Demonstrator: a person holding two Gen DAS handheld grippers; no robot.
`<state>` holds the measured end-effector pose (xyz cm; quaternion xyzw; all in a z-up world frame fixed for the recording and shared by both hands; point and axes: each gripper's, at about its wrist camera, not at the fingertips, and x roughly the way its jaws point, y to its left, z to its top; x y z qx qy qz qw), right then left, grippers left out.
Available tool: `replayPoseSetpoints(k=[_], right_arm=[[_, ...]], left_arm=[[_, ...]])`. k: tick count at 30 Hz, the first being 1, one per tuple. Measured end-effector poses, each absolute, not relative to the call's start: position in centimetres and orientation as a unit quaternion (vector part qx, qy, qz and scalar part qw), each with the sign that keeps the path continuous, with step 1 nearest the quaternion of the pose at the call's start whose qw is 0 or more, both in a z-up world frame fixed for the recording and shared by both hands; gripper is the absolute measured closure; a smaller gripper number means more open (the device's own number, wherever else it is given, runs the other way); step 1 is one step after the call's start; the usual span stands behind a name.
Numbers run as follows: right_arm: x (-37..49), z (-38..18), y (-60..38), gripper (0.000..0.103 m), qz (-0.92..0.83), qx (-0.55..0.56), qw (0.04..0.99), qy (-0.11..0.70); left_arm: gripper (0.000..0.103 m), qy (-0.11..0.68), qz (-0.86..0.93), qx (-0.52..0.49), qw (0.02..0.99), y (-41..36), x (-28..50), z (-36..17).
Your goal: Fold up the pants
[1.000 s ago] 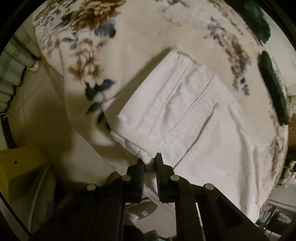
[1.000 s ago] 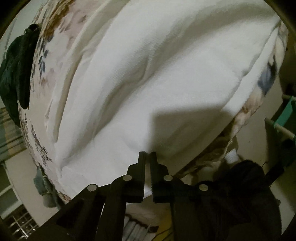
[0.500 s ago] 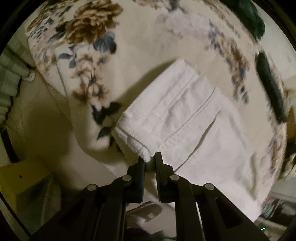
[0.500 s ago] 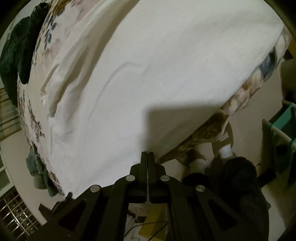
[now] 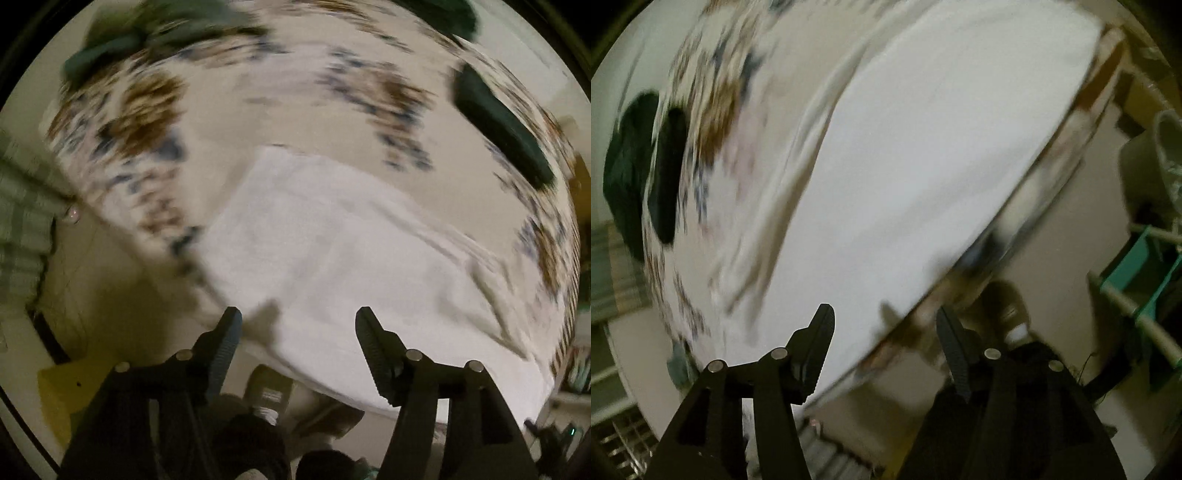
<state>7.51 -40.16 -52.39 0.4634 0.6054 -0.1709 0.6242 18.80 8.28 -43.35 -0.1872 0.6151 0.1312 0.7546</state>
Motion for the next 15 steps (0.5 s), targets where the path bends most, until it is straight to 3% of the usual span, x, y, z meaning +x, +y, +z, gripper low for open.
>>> replayPoseSetpoints(k=[4, 10, 15], right_arm=[[6.7, -52.1, -48.2, 0.043, -0.231, 0.461, 0.635, 0.576], [6.0, -54.0, -58.8, 0.043, -0.290, 0.453, 0.632, 0.558], [6.4, -57.5, -63.3, 0.043, -0.277, 0.449, 0.621, 0.580]], left_arm=[[0.041, 0.644, 0.059, -0.159, 0.746, -1.0, 21.1, -44.4], [0.041, 0.686, -0.023, -0.072, 0.724, -15.8, 25.3, -50.3], [0.041, 0.684, -0.003, -0.026, 0.729, -20.0, 30.2, -53.4]])
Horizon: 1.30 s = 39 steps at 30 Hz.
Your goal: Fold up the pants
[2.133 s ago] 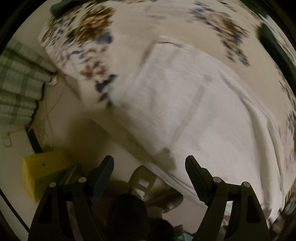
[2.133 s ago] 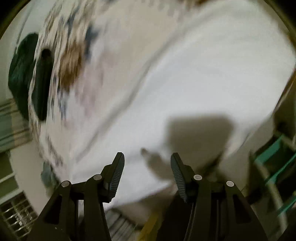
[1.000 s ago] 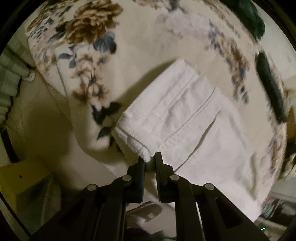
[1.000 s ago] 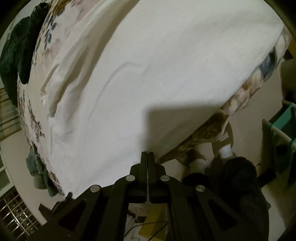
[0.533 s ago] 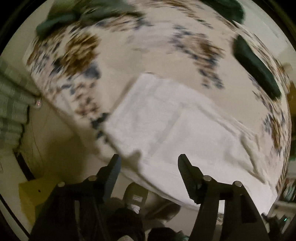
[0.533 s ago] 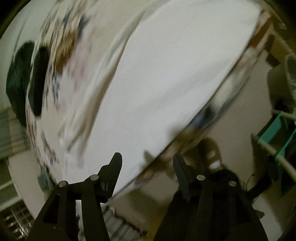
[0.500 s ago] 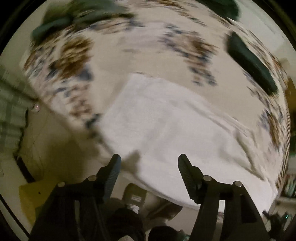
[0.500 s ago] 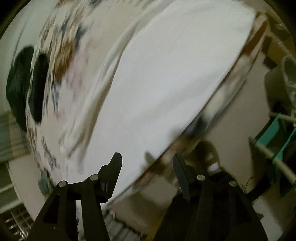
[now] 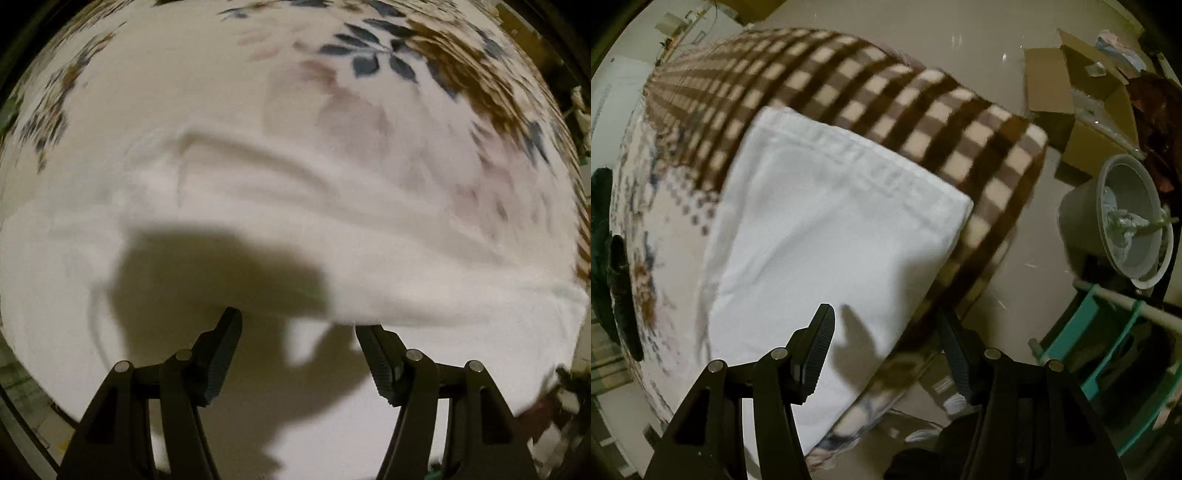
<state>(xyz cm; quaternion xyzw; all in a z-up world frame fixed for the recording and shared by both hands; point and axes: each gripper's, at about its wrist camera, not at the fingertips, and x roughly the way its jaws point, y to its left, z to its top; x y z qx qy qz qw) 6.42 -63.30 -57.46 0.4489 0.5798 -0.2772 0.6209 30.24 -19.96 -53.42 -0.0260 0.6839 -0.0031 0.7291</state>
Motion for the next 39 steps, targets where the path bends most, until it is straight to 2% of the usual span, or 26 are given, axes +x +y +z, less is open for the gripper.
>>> replayPoseSetpoints(k=[8, 10, 11, 12, 14, 19, 20, 21, 23, 28, 34, 36, 37, 39], right_arm=[[6.3, -60.1, -66.7, 0.044, -0.274, 0.493, 0.610, 0.558], [5.8, -59.9, -67.4, 0.060, -0.283, 0.494, 0.615, 0.545], [5.6, -59.6, -67.7, 0.087, -0.286, 0.494, 0.621, 0.537], [5.3, -59.2, -67.9, 0.092, -0.288, 0.492, 0.626, 0.532], [4.7, -58.5, -68.3, 0.095, -0.291, 0.495, 0.632, 0.522], [4.1, -58.6, -68.4, 0.094, -0.279, 0.500, 0.628, 0.527], [3.3, -58.5, -67.6, 0.087, -0.269, 0.516, 0.625, 0.520], [2.6, -58.9, -67.5, 0.073, -0.252, 0.543, 0.620, 0.507], [2.0, -59.1, -68.2, 0.054, -0.234, 0.559, 0.629, 0.487], [0.4, -60.0, -69.4, 0.052, -0.210, 0.581, 0.660, 0.428], [-0.7, -60.7, -69.9, 0.052, -0.165, 0.622, 0.693, 0.324], [-0.9, -61.1, -69.8, 0.052, -0.155, 0.627, 0.696, 0.314], [-0.8, -61.2, -69.8, 0.054, -0.149, 0.628, 0.698, 0.310], [-0.5, -61.4, -70.0, 0.078, -0.135, 0.633, 0.697, 0.308]], left_arm=[[0.041, 0.680, 0.021, -0.051, 0.731, -19.2, 31.3, -52.9], [0.041, 0.682, 0.029, -0.067, 0.728, -18.6, 31.0, -52.7], [0.041, 0.683, 0.032, -0.070, 0.726, -18.5, 31.0, -52.5], [0.041, 0.683, 0.032, -0.071, 0.726, -18.5, 30.9, -52.4], [0.041, 0.685, 0.032, -0.074, 0.725, -18.2, 30.9, -52.4], [0.039, 0.688, 0.030, -0.070, 0.722, -16.8, 32.1, -52.1], [0.040, 0.690, 0.030, -0.069, 0.720, -16.7, 31.9, -51.8], [0.041, 0.689, 0.029, -0.070, 0.721, -16.7, 31.8, -51.5], [0.041, 0.685, 0.019, -0.074, 0.724, -17.8, 31.3, -51.1], [0.041, 0.687, 0.000, -0.061, 0.724, -20.2, 30.8, -52.0], [0.039, 0.682, 0.023, -0.085, 0.726, -19.6, 31.0, -52.3], [0.039, 0.679, 0.018, -0.086, 0.729, -19.5, 30.0, -51.8], [0.038, 0.679, 0.015, -0.087, 0.729, -19.2, 29.6, -51.5], [0.038, 0.679, 0.013, -0.086, 0.729, -19.2, 29.2, -51.4]])
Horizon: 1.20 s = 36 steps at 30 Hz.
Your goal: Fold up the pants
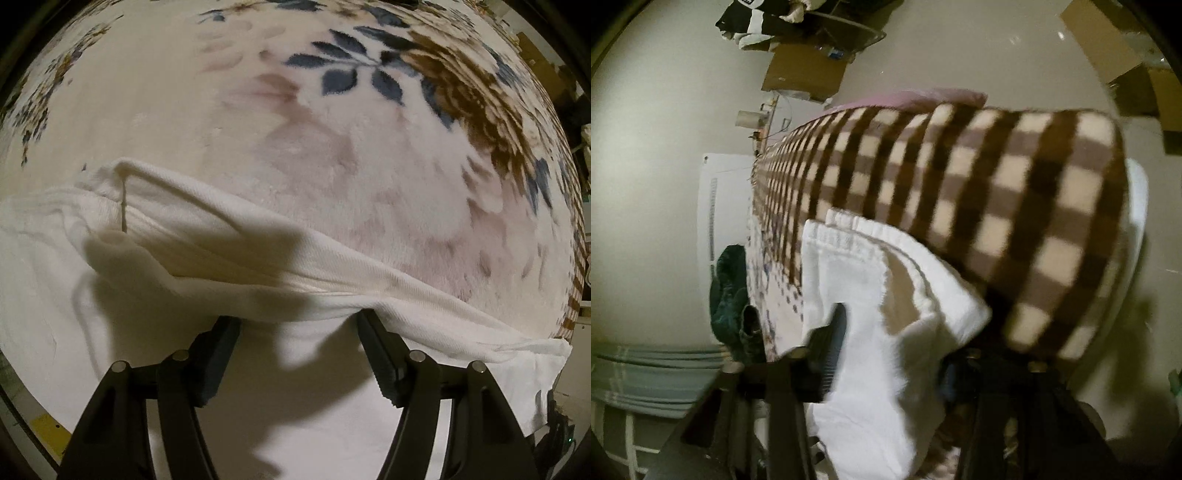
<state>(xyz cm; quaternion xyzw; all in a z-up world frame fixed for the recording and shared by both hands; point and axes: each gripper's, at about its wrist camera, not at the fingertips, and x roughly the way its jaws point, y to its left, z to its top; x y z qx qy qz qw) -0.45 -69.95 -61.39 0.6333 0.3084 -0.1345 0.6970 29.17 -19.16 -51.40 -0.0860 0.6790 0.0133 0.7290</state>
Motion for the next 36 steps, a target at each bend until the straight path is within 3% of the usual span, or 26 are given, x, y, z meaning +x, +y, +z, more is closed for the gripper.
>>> replayPoseSetpoints(k=[5, 8, 10, 18, 26, 29, 36], right_arm=[[1.6, -62.3, -69.7, 0.080, -0.116, 0.627, 0.696, 0.331], [2.3, -62.5, -69.9, 0.093, -0.145, 0.620, 0.690, 0.346], [2.2, -61.4, -69.8, 0.095, -0.162, 0.609, 0.696, 0.345], [3.7, -50.0, -64.2, 0.096, -0.144, 0.518, 0.771, 0.343], [9.5, -41.2, -50.2, 0.096, -0.055, 0.400, 0.834, 0.377], [11.3, -41.5, -42.3, 0.096, -0.011, 0.351, 0.841, 0.411], [13.2, -49.4, -23.2, 0.096, 0.059, 0.240, 0.827, 0.506]], left_arm=[[0.036, 0.677, 0.017, -0.094, 0.730, -18.5, 28.7, -52.2], [0.034, 0.676, 0.015, -0.099, 0.730, -18.1, 28.3, -52.4], [0.034, 0.677, 0.010, -0.100, 0.729, -17.7, 28.0, -52.2], [0.033, 0.662, -0.017, -0.126, 0.738, -14.1, 24.9, -47.4], [0.033, 0.644, -0.011, -0.164, 0.747, -4.5, 20.8, -42.6], [0.033, 0.645, 0.007, -0.172, 0.745, -0.9, 18.9, -42.5], [0.033, 0.655, 0.072, -0.195, 0.726, 7.9, 15.8, -45.2]])
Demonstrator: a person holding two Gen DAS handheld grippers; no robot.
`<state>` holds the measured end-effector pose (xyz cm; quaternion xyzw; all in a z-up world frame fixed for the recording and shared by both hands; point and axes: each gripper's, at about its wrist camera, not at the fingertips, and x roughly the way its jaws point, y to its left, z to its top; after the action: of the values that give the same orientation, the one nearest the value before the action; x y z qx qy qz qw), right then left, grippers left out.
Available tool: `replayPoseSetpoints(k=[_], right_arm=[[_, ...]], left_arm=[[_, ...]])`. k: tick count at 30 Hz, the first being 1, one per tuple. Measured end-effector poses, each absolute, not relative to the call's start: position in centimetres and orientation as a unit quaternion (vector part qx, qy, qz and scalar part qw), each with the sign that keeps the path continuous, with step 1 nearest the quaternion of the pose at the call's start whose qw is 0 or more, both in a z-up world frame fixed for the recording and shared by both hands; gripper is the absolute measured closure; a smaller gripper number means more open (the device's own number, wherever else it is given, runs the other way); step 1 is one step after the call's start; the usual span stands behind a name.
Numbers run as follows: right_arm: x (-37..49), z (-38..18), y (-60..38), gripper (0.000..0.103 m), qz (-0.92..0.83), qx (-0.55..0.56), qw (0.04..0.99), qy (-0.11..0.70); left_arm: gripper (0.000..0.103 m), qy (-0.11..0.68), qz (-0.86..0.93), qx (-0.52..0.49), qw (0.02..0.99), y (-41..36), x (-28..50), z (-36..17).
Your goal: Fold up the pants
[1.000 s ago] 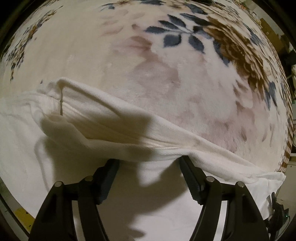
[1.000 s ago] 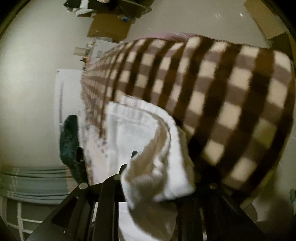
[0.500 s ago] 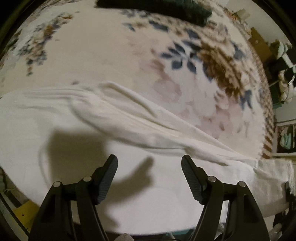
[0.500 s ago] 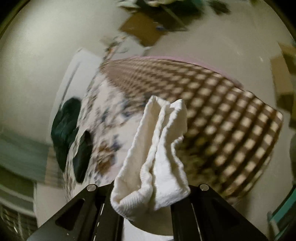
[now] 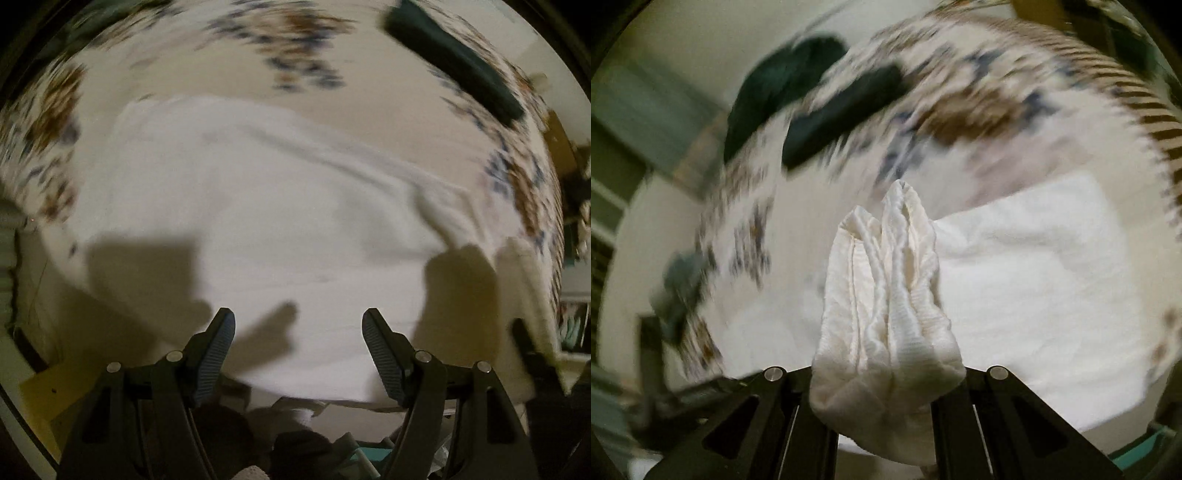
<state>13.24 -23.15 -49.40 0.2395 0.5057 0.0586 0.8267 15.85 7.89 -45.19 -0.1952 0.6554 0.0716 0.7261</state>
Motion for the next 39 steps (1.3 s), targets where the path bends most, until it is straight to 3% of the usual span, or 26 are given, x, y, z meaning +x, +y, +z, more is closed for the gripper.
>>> replayPoseSetpoints(k=[6, 11, 13, 14, 17, 18, 22, 32, 39], right_arm=[[12.9, -55.7, -15.5, 0.096, 0.039, 0.165, 0.820, 0.547], [13.1, -57.6, -11.7, 0.096, 0.027, 0.102, 0.823, 0.558], [13.4, -57.9, -10.8, 0.090, 0.028, 0.077, 0.816, 0.573], [13.5, -58.1, -10.4, 0.084, 0.028, 0.074, 0.811, 0.580], [14.0, -57.3, -9.7, 0.042, 0.075, 0.125, 0.793, 0.592], [14.1, -57.0, -9.5, 0.037, 0.101, 0.154, 0.781, 0.597], [14.2, -56.4, -11.2, 0.037, 0.148, 0.258, 0.743, 0.599], [14.5, -56.6, -15.8, 0.037, 0.061, 0.244, 0.751, 0.611], [14.0, -56.5, -17.8, 0.037, 0.041, 0.247, 0.752, 0.610]], left_arm=[[0.033, 0.656, 0.113, -0.214, 0.715, 13.4, 13.2, -47.0], [0.033, 0.654, 0.135, -0.232, 0.707, 16.0, 11.9, -47.8], [0.033, 0.655, 0.144, -0.240, 0.702, 16.6, 11.6, -48.1], [0.033, 0.654, 0.147, -0.244, 0.701, 16.8, 11.5, -48.2], [0.033, 0.645, 0.162, -0.261, 0.700, 17.5, 11.2, -48.4], [0.033, 0.640, 0.169, -0.270, 0.699, 17.7, 11.1, -48.5], [0.033, 0.620, 0.184, -0.319, 0.693, 19.2, 10.6, -49.1], [0.035, 0.502, 0.198, -0.449, 0.712, 23.5, 11.3, -49.6], [0.036, 0.485, 0.201, -0.515, 0.677, 26.3, 11.8, -53.4]])
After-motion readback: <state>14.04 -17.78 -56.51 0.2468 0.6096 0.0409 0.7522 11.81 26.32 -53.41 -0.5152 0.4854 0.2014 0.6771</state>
